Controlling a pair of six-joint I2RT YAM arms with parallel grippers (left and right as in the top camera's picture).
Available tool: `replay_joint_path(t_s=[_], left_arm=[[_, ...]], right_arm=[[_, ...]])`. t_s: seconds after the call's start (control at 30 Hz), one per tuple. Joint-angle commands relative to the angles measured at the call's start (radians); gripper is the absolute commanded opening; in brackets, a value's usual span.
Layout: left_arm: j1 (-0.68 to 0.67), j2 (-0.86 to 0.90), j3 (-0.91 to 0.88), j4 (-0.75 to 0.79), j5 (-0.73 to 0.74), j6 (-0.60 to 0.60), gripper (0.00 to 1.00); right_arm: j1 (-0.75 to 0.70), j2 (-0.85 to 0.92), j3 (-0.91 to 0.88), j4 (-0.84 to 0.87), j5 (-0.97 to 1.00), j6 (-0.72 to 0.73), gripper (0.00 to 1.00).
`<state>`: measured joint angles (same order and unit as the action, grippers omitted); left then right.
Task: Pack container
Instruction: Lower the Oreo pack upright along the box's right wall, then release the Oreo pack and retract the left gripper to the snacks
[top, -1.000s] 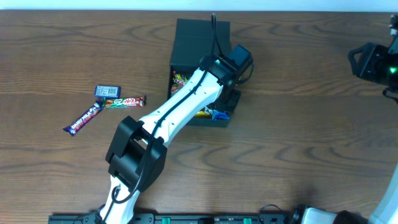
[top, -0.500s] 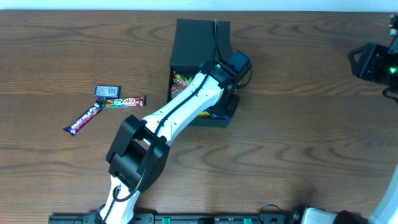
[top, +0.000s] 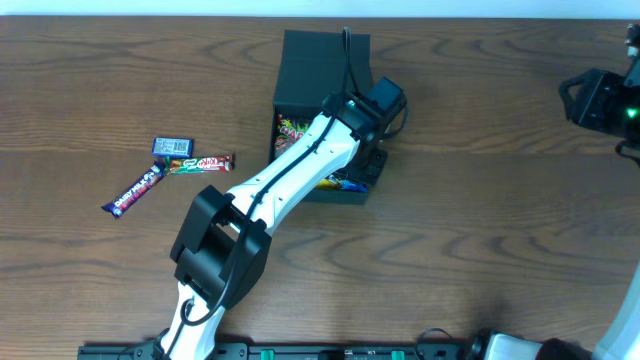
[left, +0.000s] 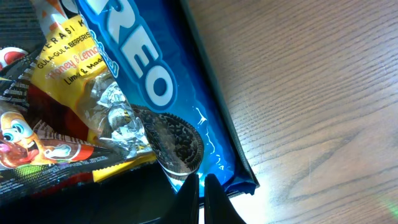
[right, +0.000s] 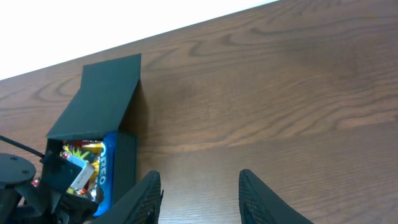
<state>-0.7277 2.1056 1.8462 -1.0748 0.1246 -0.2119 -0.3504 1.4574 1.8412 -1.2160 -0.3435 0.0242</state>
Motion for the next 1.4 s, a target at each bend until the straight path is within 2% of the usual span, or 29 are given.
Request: replay_joint_path(t_s=[0.0, 0.23, 0.97, 1.07, 1.2, 1.37], left_arm=[[-0.007, -0.011, 0.008, 0.002, -0.001, 0.01, 0.06], [-0.014, 0.0, -0.055, 0.035, 0.007, 0.002, 0.06], [-0.014, 0.0, -0.077, 0.059, 0.006, 0.003, 0.06], [0.001, -0.025, -0.039, 0.022, -0.048, 0.002, 0.06], [0.058, -0.127, 0.076, -0.009, -0.239, -0.021, 0.06], [0.227, -0.271, 0.111, -0.027, -0.372, -0.033, 0.06]], right_arm=[[-0.009, -0.006, 0.01, -0.004, -0.004, -0.019, 0.41], [-0.009, -0.006, 0.01, -0.004, -0.004, -0.019, 0.41], [-0.009, -0.006, 0.01, -0.003, -0.004, -0.019, 0.41], [-0.009, -0.006, 0.01, -0.003, -0.004, -0.019, 0.41], [-0.009, -0.006, 0.01, -0.003, -0.004, -0.019, 0.41], [-0.009, -0.006, 0.01, -0.004, -0.004, -0.019, 0.41]])
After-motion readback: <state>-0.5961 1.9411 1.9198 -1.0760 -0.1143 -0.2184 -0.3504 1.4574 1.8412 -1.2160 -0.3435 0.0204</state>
